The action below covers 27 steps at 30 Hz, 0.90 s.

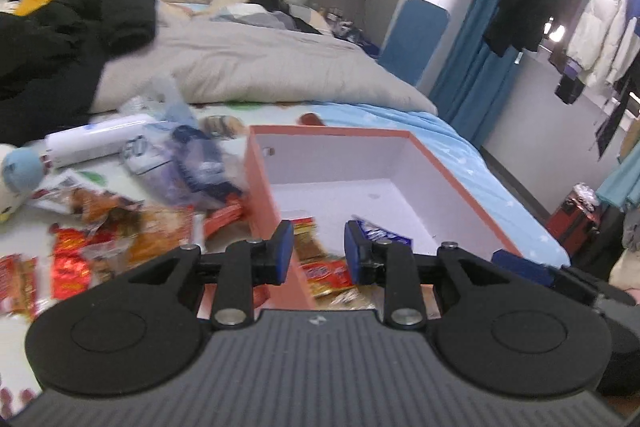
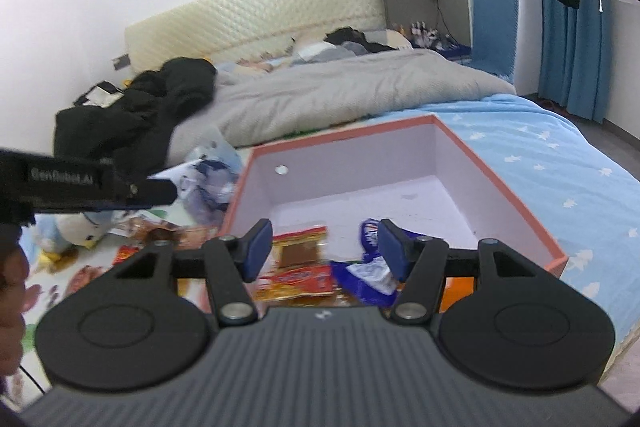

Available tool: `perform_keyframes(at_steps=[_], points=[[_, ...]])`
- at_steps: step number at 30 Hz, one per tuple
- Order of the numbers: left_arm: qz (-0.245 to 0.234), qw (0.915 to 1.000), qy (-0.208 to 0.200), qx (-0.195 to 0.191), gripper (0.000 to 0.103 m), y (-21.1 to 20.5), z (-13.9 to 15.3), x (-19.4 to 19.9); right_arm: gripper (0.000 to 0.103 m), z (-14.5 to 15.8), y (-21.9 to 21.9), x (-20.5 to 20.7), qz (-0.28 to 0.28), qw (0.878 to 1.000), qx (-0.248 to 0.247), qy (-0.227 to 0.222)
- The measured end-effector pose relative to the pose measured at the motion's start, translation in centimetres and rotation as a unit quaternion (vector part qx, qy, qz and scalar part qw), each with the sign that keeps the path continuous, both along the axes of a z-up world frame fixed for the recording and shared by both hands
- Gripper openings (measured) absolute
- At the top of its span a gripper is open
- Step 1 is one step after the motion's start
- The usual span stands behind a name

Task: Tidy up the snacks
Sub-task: 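Withdraw both tools from the pink box back to the snack pile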

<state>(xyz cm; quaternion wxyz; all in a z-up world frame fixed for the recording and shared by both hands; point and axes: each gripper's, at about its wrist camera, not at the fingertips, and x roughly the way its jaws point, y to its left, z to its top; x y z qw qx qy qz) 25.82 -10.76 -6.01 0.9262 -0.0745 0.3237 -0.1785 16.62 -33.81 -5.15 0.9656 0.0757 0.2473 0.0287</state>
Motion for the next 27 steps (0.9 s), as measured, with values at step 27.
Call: perform_keyframes(at_steps=[27], points=[[0.116, 0.9917, 0.055, 0.011, 0.032, 11.5, -5.5, -12.9, 0.060, -3.1, 7.9, -7.6, 0.102, 0.995, -0.004, 0.022]])
